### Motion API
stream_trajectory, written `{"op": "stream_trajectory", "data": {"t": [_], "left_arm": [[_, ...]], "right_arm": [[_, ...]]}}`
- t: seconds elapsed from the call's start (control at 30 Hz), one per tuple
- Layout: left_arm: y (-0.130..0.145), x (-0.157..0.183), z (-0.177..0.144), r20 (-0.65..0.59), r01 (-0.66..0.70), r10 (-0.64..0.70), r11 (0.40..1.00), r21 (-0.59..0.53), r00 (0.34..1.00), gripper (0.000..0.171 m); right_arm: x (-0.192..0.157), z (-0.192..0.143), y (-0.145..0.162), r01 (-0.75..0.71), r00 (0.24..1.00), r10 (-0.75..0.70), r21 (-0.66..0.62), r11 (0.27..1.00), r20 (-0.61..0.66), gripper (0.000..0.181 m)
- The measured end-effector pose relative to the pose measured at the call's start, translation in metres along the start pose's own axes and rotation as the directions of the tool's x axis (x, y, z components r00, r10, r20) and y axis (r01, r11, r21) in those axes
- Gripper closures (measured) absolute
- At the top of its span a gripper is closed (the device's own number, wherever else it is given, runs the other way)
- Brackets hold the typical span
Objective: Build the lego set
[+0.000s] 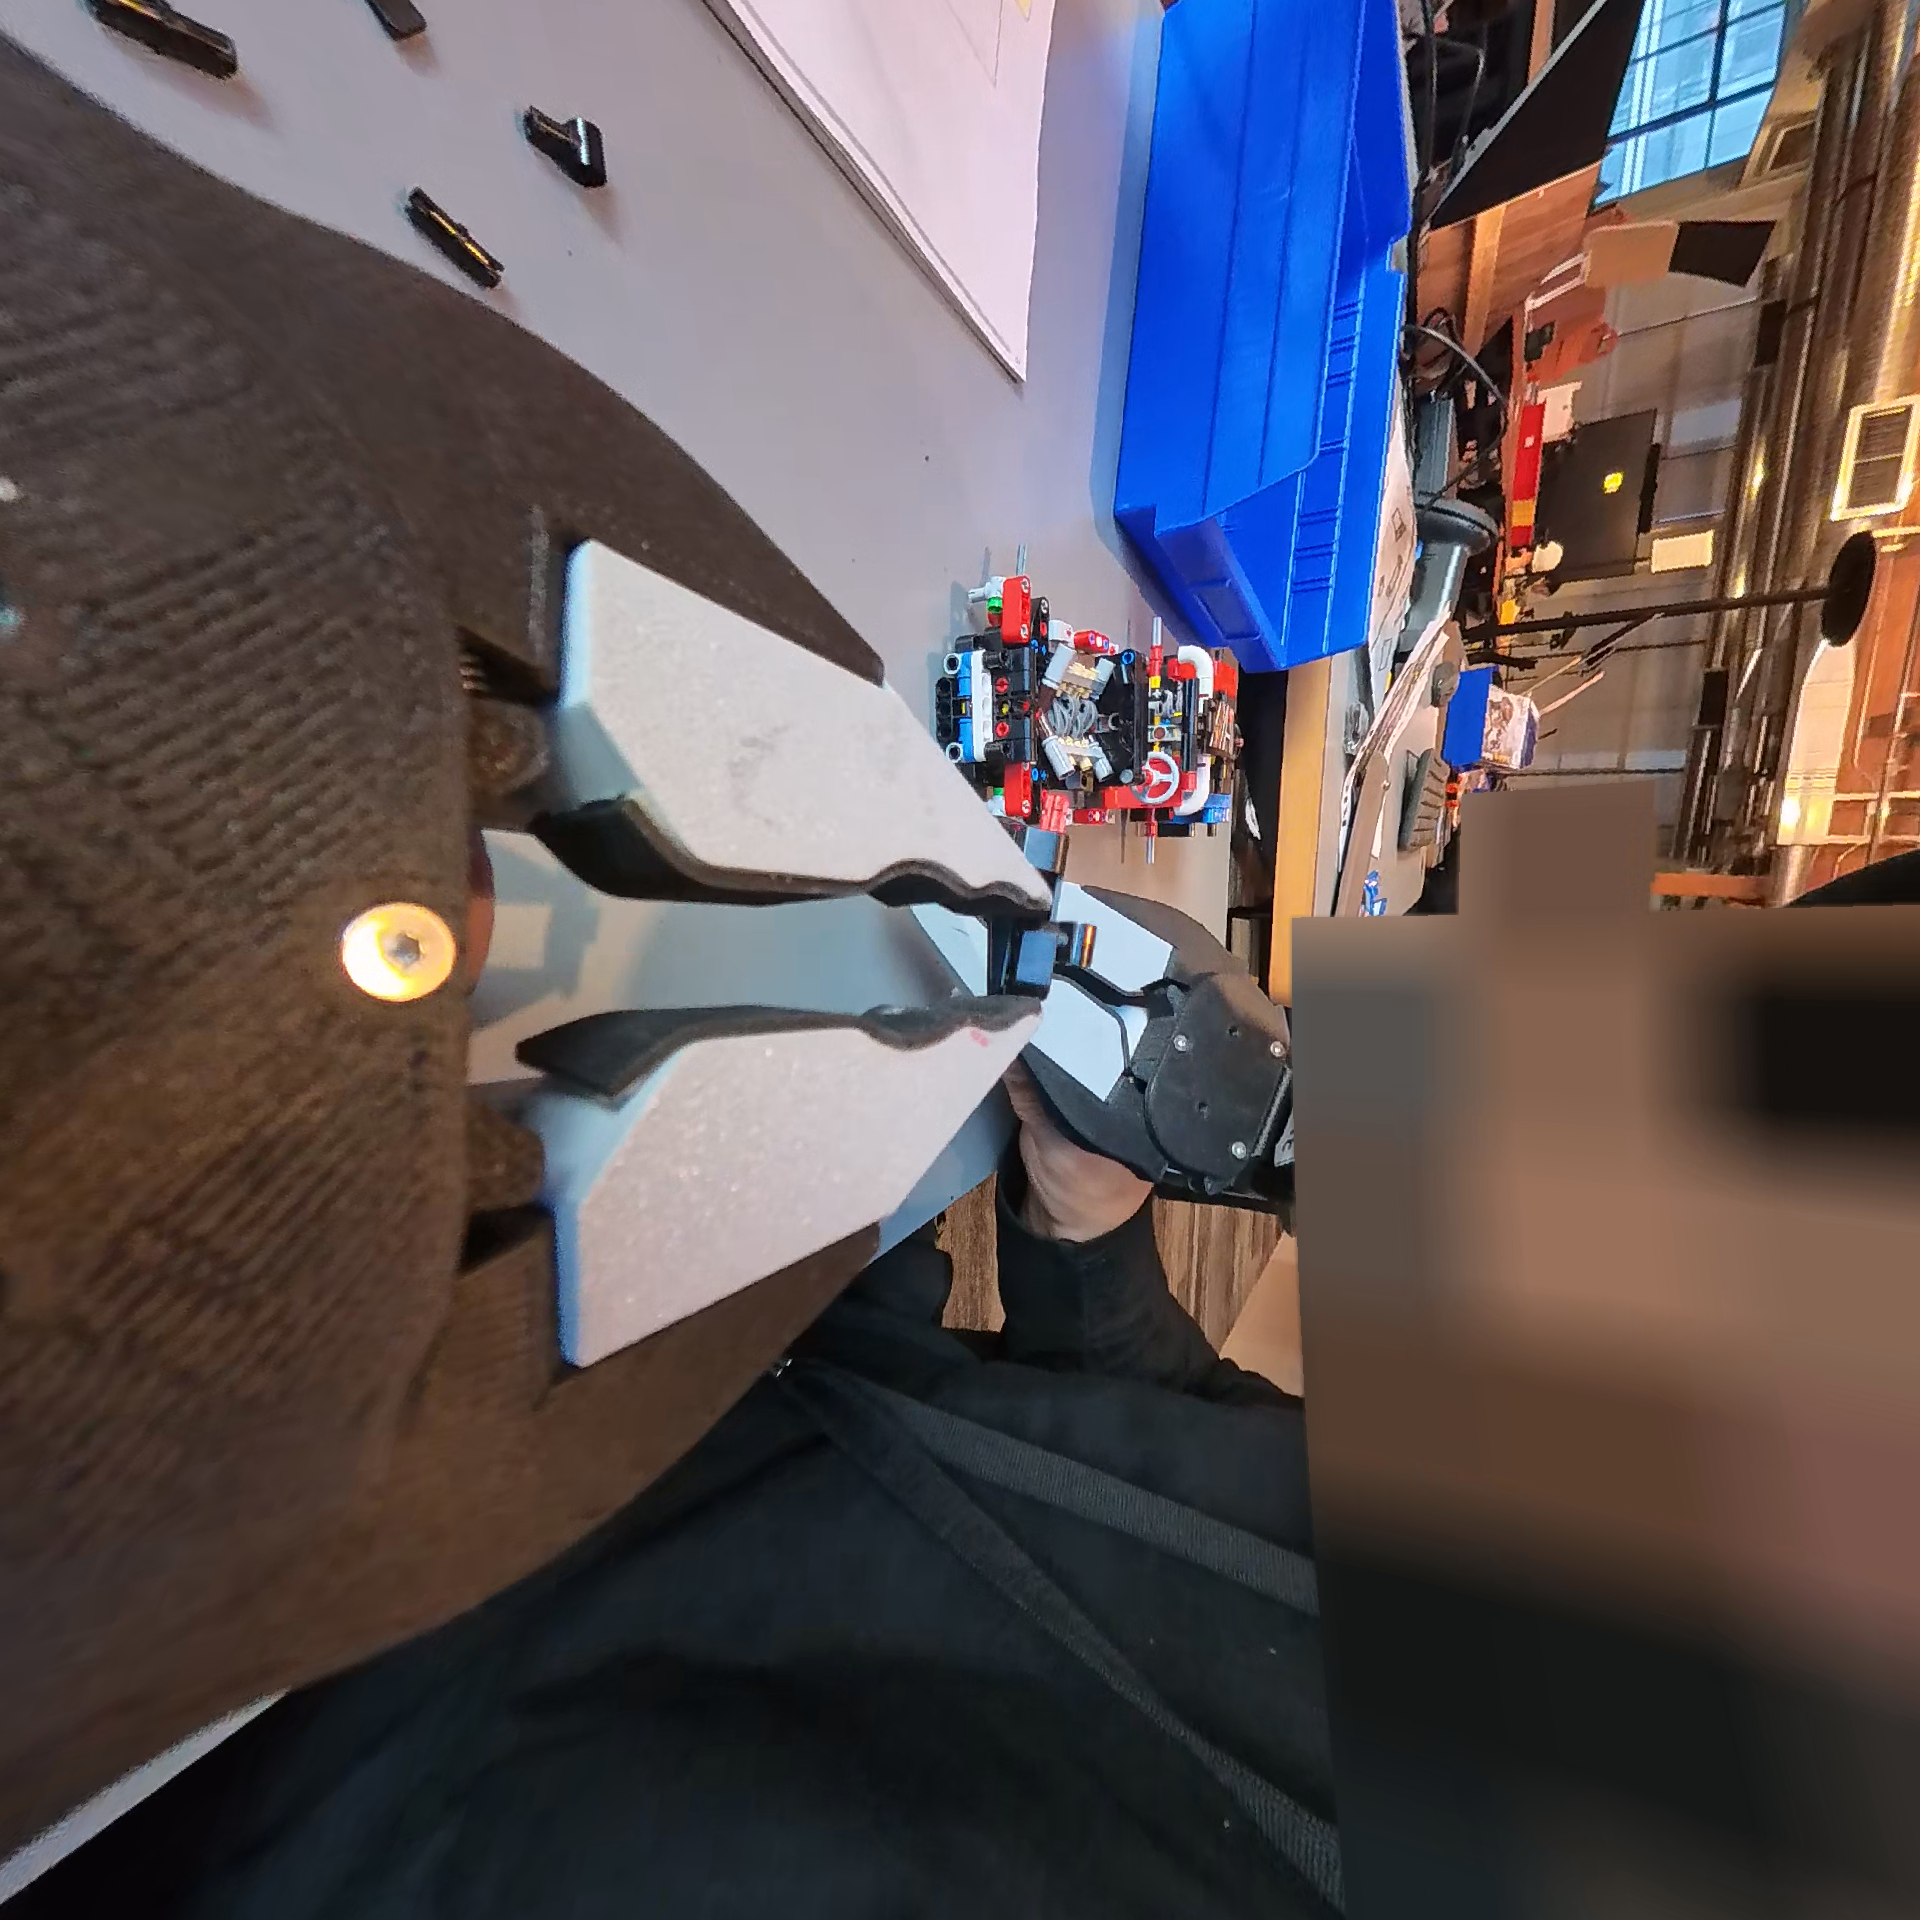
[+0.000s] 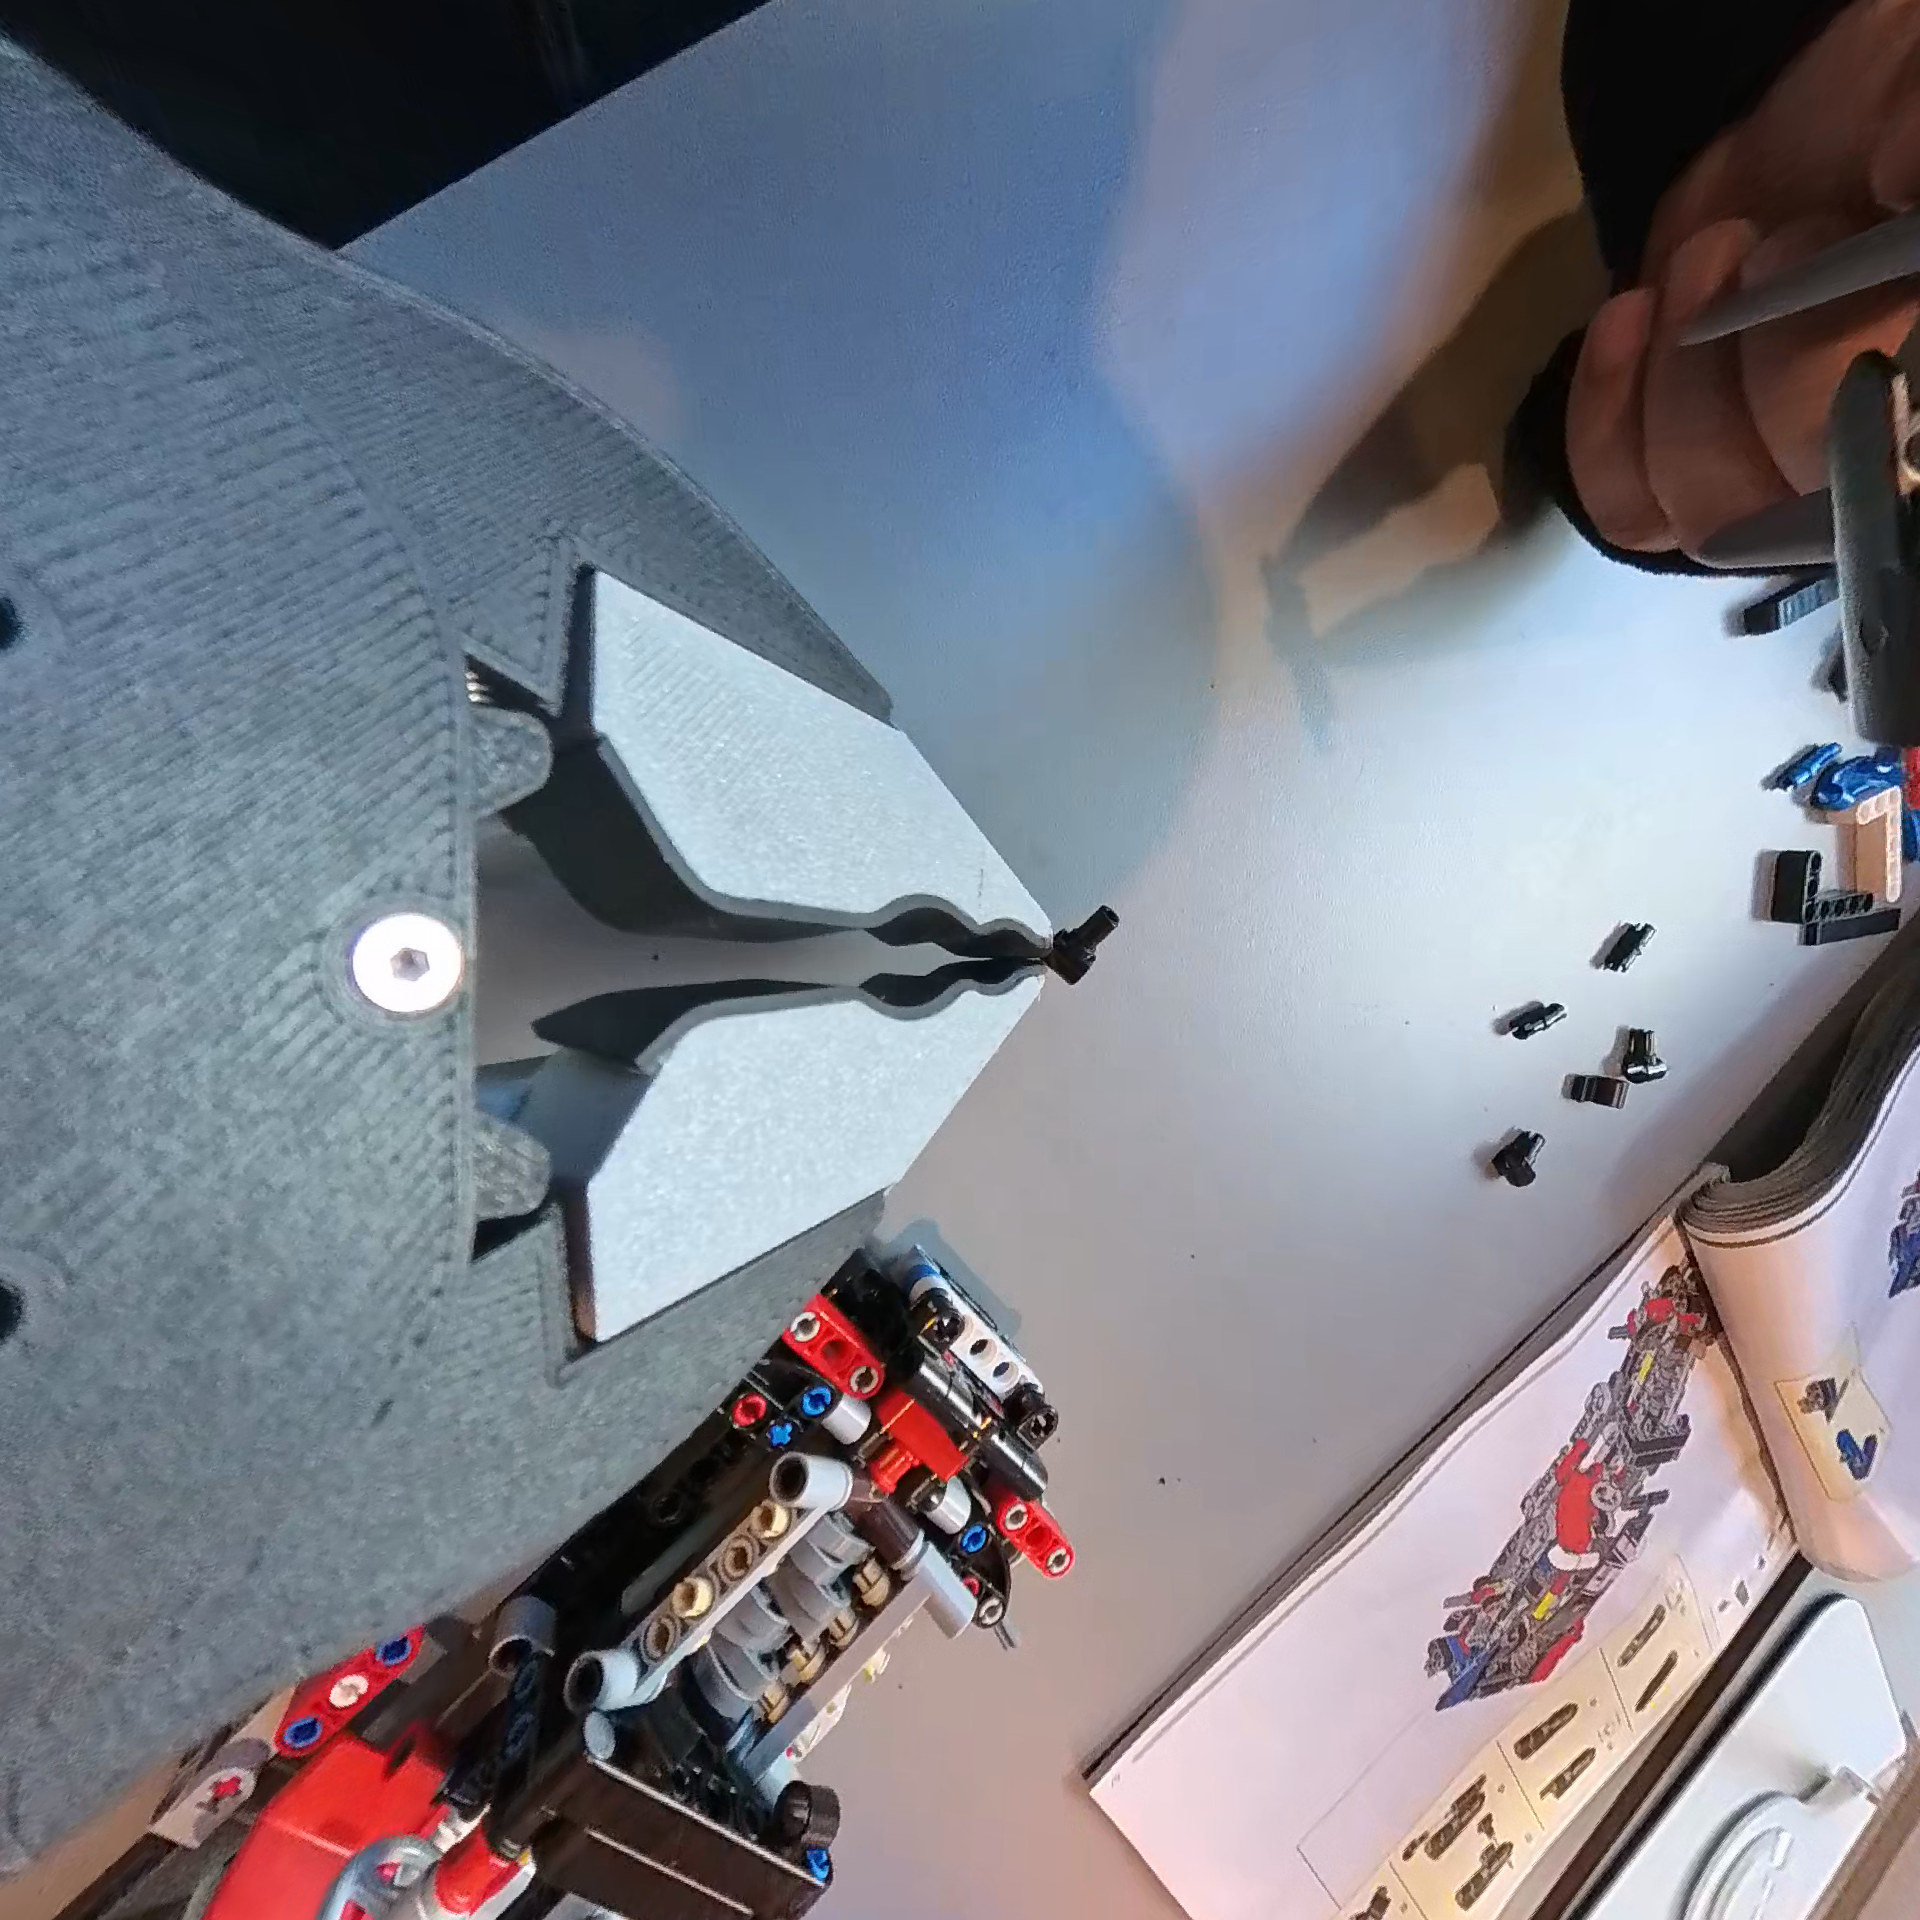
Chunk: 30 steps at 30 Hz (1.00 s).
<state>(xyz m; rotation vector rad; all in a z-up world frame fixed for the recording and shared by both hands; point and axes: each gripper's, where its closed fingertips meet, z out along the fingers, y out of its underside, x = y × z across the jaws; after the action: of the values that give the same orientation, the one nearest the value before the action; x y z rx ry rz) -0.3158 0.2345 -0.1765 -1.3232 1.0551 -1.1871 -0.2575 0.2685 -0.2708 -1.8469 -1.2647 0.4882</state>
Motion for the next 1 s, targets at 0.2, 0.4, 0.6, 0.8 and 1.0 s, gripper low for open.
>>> {"op": "stream_trajectory", "data": {"t": [0.2,0.4,0.6,0.8,1.0], "left_arm": [[0.0,0.0,0.0,-0.003,-0.001,0.001,1.0,0.001,1.0,0.16],[0.0,-0.001,0.0,0.004,0.004,-0.004,1.0,0.001,1.0,0.16],[0.036,-0.043,0.005,0.279,0.109,-0.038,0.963,-0.247,0.96,0.16],[0.093,-0.047,0.014,0.382,0.177,0.071,0.799,-0.575,0.921,0.16],[0.104,-0.037,0.021,0.374,0.166,0.112,0.754,-0.636,0.921,0.16]], "right_arm": [[0.0,0.0,0.0,-0.007,1.0,0.007,-0.002,1.0,0.004,0.181],[0.0,0.001,0.001,-0.009,1.0,0.009,-0.004,1.0,0.009,0.181],[-0.004,0.001,0.003,-0.021,0.999,0.022,-0.022,1.0,0.039,0.181],[-0.009,0.006,0.01,-0.008,0.998,0.012,-0.077,0.997,0.054,0.181],[-0.011,0.008,0.014,-0.032,0.998,0.038,-0.11,0.993,0.056,0.179]]}}
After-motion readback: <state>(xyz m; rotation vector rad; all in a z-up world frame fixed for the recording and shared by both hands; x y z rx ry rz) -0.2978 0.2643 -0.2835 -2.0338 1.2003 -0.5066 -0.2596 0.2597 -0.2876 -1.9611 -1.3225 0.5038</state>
